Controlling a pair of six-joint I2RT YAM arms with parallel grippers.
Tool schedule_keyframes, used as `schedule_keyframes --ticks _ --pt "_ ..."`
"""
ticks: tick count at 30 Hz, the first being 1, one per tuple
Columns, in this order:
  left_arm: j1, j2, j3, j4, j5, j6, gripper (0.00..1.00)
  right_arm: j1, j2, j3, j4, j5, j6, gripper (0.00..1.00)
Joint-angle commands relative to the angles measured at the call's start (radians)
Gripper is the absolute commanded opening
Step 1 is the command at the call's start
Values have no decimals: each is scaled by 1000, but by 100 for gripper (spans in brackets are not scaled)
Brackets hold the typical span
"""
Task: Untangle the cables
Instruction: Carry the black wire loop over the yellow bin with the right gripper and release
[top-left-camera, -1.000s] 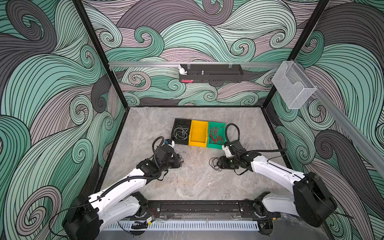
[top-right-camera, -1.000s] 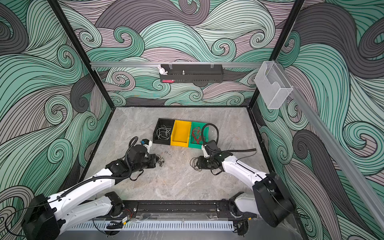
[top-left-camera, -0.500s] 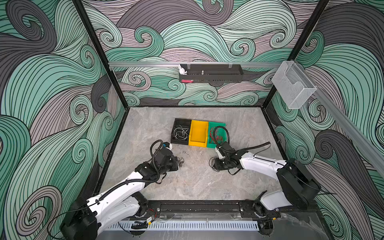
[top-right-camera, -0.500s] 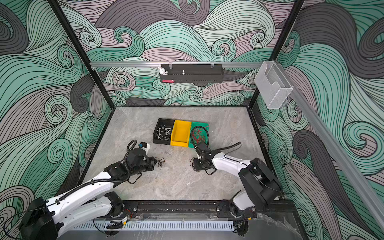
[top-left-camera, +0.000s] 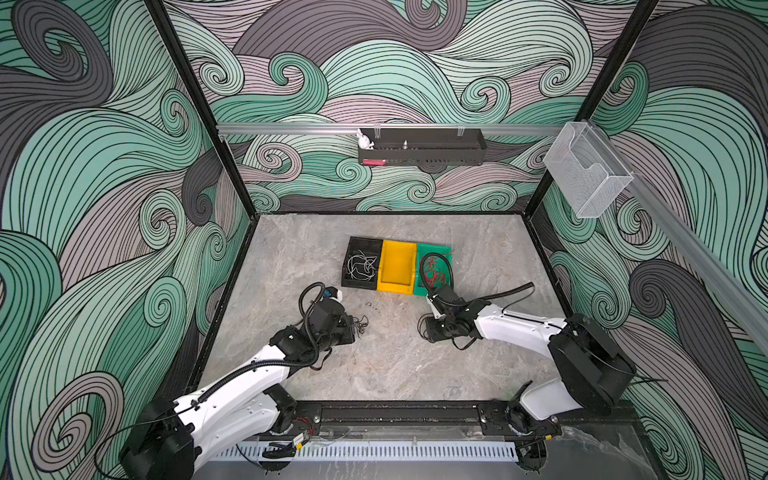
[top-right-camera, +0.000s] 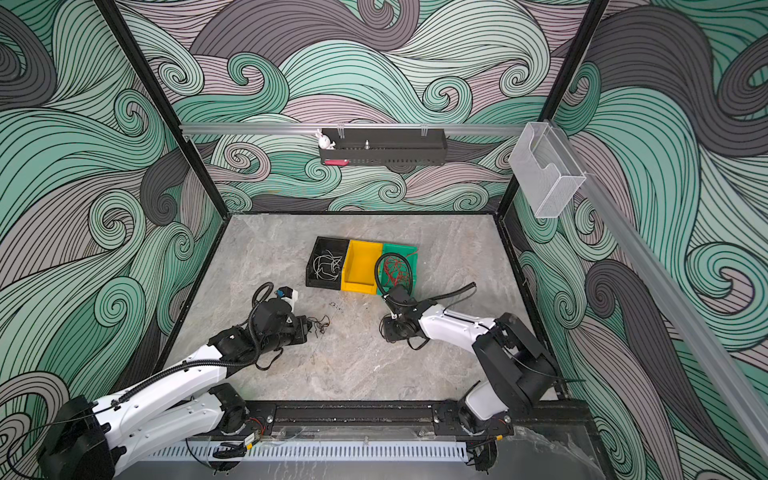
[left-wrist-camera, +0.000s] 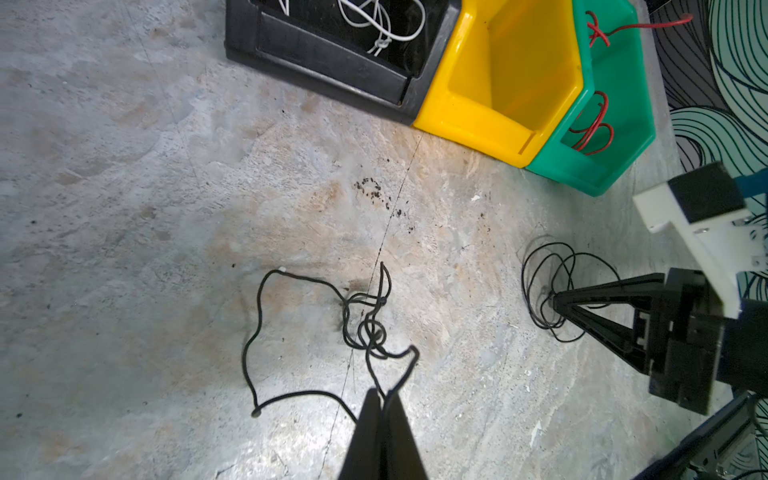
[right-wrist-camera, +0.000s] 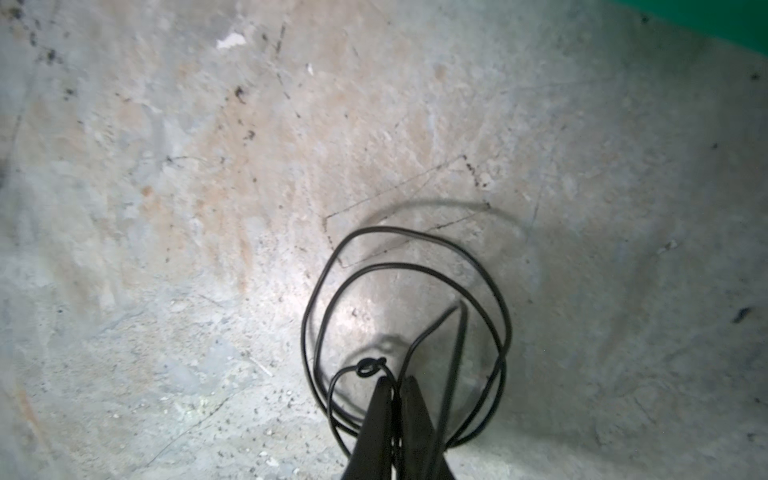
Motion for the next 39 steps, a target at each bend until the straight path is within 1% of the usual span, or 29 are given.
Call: schedule_keyframes --ticks 1,4,7,11,18,23,31,36,39 --pt "-3 -12 -8 -14 -26 -18 6 15 -87 29 -1 -30 -7 8" --pt "-2 -6 -18 -11 -29 -25 6 20 -139 58 -6 -66 -3 8" --pt "-2 7 -22 -6 -30 -32 6 21 -155 103 -3 -97 -2 8" --pt "-3 16 -23 -6 -21 -39 6 20 -130 176 2 -127 -7 7" --pt "-4 -11 -41 -11 -22 -49 6 20 -58 332 -1 -159 -23 7" --pt "-3 -22 -57 -9 -27 -56 6 20 -28 453 -25 -149 -52 7" --pt "-2 -21 -69 -2 -35 -57 6 1 22 621 -79 -86 -123 7" --pt "-2 -15 -74 10 -34 -57 6 -50 51 683 -74 -92 -125 8" --pt "-2 -10 -78 15 -37 -59 6 -83 77 712 -67 -128 -115 8"
